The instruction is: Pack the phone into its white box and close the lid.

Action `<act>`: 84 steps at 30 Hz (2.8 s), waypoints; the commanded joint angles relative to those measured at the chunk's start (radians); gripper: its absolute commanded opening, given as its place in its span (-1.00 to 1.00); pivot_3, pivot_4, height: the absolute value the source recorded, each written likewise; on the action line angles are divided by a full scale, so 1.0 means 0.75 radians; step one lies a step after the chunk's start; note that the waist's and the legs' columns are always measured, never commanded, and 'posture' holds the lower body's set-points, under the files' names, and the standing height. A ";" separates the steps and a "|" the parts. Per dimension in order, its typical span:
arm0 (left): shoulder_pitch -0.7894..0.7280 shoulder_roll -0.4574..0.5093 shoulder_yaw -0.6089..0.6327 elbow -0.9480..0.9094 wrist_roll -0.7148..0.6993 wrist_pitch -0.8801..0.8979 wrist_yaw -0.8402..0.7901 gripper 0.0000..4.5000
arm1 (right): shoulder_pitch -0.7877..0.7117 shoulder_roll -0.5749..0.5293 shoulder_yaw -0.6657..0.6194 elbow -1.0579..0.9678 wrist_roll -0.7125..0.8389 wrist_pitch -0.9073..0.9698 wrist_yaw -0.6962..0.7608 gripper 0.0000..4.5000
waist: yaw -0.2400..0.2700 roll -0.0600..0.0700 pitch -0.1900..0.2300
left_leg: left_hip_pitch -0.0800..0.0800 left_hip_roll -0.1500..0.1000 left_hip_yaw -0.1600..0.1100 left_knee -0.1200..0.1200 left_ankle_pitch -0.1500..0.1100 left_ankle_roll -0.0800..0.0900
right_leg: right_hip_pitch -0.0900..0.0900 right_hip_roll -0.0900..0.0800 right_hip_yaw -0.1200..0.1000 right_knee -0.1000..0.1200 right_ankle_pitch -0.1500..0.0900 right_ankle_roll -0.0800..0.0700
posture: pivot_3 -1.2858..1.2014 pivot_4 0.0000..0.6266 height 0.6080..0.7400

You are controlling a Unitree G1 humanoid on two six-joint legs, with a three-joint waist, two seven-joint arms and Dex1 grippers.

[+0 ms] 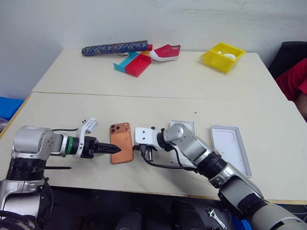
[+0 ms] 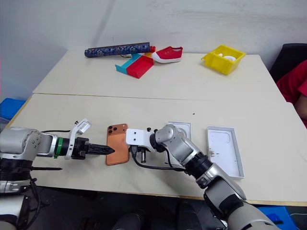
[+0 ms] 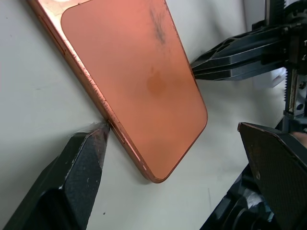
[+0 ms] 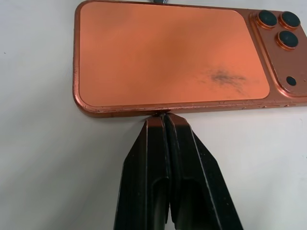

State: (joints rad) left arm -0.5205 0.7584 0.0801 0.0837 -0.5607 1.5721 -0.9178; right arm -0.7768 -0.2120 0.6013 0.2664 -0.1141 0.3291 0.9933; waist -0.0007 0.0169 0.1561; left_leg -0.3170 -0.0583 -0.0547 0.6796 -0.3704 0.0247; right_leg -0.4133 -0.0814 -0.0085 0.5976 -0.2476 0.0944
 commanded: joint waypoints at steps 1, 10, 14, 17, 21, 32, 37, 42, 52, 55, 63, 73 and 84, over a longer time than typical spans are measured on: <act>0.080 -0.117 -0.083 0.072 -0.136 0.056 0.016 1.00 | 0.000 0.022 -0.018 -0.029 0.012 -0.013 0.011 -0.98 | 0.000 0.001 0.000 | 0.000 0.000 -0.001 0.000 0.000 0.000 | 0.000 0.000 0.000 0.000 0.000 0.000 | 0.03 -0.52 1.00; 0.097 -0.229 0.111 0.135 -0.197 0.056 0.121 1.00 | 0.015 0.000 -0.035 -0.037 -0.007 -0.015 0.044 -0.98 | 0.004 0.003 -0.001 | -0.001 -0.001 -0.010 -0.003 0.000 -0.001 | 0.002 0.000 -0.001 -0.005 0.000 0.000 | 0.03 -0.52 1.00; 0.108 -0.256 0.176 0.133 -0.181 0.056 0.166 1.00 | 0.024 0.003 -0.040 -0.036 -0.017 -0.021 0.055 -0.98 | 0.005 0.003 -0.001 | -0.001 -0.003 -0.015 -0.003 0.000 -0.002 | 0.002 0.000 -0.001 -0.007 0.000 0.000 | 0.03 -0.52 1.00; 0.128 -0.266 0.197 0.119 -0.204 0.056 0.176 1.00 | 0.029 0.013 -0.048 -0.045 -0.001 -0.018 0.074 -0.98 | 0.006 0.003 -0.001 | -0.001 -0.004 -0.019 -0.003 0.001 -0.003 | 0.002 0.000 0.000 -0.008 0.000 0.000 | 0.03 -0.52 1.00; 0.152 -0.292 0.223 0.088 -0.301 0.056 0.179 1.00 | 0.034 0.017 -0.048 -0.050 0.004 -0.021 0.095 -0.98 | 0.006 0.003 -0.001 | -0.003 -0.004 -0.021 -0.005 0.002 -0.004 | 0.002 0.000 0.000 -0.008 0.000 0.000 | 0.03 -0.52 1.00; 0.155 -0.304 0.308 0.076 -0.449 0.056 0.221 1.00 | 0.035 0.024 -0.071 -0.040 0.001 -0.028 0.123 -0.98 | 0.006 0.002 -0.001 | -0.006 -0.004 -0.025 -0.019 0.003 -0.006 | 0.000 0.000 -0.001 -0.009 0.000 0.000 | 0.03 -0.52 1.00; 0.143 -0.345 0.361 0.068 -0.544 0.056 0.258 1.00 | 0.038 0.028 -0.074 -0.035 -0.002 -0.032 0.135 -0.98 | 0.006 0.000 0.000 | -0.007 -0.004 -0.025 -0.019 0.004 -0.007 | 0.000 0.000 -0.002 -0.010 0.000 0.000 | 0.03 -0.52 1.00; 0.136 -0.336 0.382 0.064 -0.612 0.056 0.292 1.00 | 0.037 0.036 -0.082 -0.027 -0.008 -0.035 0.142 -0.98 | 0.002 -0.005 0.003 | -0.008 -0.002 -0.025 -0.019 0.004 -0.008 | -0.001 0.000 -0.002 -0.011 0.000 0.000 | 0.03 -0.52 1.00; 0.126 -0.250 0.350 0.094 -0.527 0.056 0.419 1.00 | 0.029 0.036 -0.087 0.003 -0.032 -0.067 0.131 -0.98 | -0.002 -0.007 0.004 | -0.008 0.001 -0.025 -0.020 0.004 -0.012 | -0.002 0.001 -0.002 -0.011 0.000 0.000 | 0.03 -0.52 1.00; 0.151 -0.117 0.323 0.054 -0.554 0.056 0.401 1.00 | 0.022 0.029 -0.094 0.016 -0.045 -0.080 0.127 -0.98 | -0.011 -0.009 0.004 | -0.008 0.001 -0.025 -0.021 0.005 -0.013 | -0.002 0.001 -0.002 -0.012 0.000 0.000 | 0.03 -0.52 1.00; 0.231 0.228 0.281 0.045 -0.530 0.049 0.302 1.00 | 0.006 0.025 -0.094 0.093 -0.077 -0.149 0.097 -0.98 | -0.062 -0.018 0.006 | -0.014 0.005 -0.025 -0.032 0.007 -0.023 | -0.022 0.006 -0.001 -0.006 -0.005 -0.005 | 0.03 -0.52 1.00; 0.112 -0.030 0.273 0.015 -0.446 0.056 0.549 1.00 | -0.014 0.058 -0.080 0.150 -0.084 -0.191 0.087 -0.98 | -0.047 -0.026 0.004 | -0.013 0.004 -0.025 -0.035 0.014 -0.026 | -0.020 0.005 -0.001 -0.008 -0.005 -0.006 | 0.03 -0.52 1.00; 0.215 -0.313 0.247 -0.113 -0.714 0.056 0.800 1.00 | -0.005 0.080 -0.108 0.093 -0.040 -0.121 0.128 -0.98 | -0.013 -0.022 0.000 | 0.004 0.001 -0.026 -0.038 0.018 -0.033 | -0.005 0.002 -0.001 -0.009 -0.005 -0.005 | 0.03 -0.52 1.00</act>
State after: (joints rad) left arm -0.4148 0.5877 0.3448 -0.0339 -0.9707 1.5686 -0.3076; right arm -0.7858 -0.1826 0.4974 0.3773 -0.1697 0.2356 1.0674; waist -0.0106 0.0001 0.1559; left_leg -0.3125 -0.0574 -0.0748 0.6514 -0.3570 0.0000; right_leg -0.4153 -0.0798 -0.0093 0.5901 -0.2514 0.0905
